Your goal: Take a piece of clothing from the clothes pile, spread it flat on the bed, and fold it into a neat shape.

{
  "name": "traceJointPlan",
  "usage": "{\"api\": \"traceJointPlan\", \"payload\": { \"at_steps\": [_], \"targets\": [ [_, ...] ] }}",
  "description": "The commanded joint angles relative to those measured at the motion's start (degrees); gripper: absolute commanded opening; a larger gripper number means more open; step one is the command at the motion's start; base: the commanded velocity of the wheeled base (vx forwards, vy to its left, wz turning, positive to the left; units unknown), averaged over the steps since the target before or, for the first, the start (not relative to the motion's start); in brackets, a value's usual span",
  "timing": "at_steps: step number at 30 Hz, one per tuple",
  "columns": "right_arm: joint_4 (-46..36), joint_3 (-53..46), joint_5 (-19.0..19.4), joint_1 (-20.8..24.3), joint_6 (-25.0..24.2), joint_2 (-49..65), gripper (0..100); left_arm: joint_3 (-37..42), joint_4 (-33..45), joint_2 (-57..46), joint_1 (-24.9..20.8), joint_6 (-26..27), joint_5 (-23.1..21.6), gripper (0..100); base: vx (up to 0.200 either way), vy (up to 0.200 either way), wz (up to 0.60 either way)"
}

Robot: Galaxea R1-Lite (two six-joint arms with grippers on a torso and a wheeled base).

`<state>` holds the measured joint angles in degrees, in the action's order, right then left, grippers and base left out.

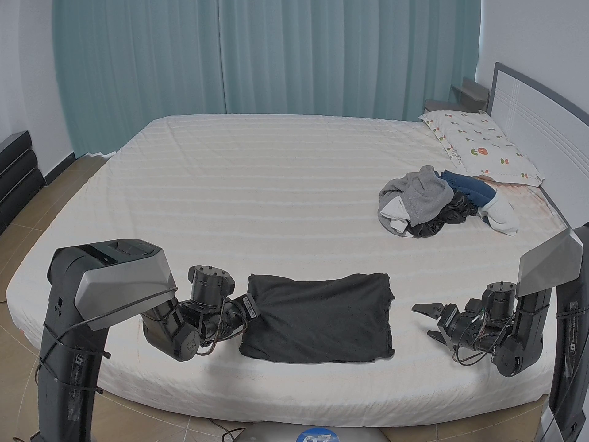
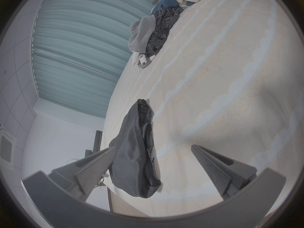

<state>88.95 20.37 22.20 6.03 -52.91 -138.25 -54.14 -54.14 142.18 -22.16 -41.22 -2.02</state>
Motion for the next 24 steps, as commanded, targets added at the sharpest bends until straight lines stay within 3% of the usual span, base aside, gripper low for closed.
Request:
{"api": "traceJointPlan", "payload": {
  "at_steps": [1, 12, 24],
  "targets": [
    [0.6, -0.1, 0.0, 0.0, 0.0, -0.1, 100, -0.1, 0.0, -0.2, 0.4, 0.0, 0.4, 0, 0.0, 0.0, 0.0],
    [0.6, -0.2, 0.0, 0.0, 0.3, -0.1, 100, 1.2, -0.3, -1.0, 0.4, -0.3, 0.4, 0, 0.0, 0.0, 0.0],
    [0.6, -0.3, 0.0, -0.1, 0.4, -0.1, 100, 2.9, -0.1, -3.0, 1.8, -0.4, 0.4, 0, 0.0, 0.2, 0.0]
  ]
}}
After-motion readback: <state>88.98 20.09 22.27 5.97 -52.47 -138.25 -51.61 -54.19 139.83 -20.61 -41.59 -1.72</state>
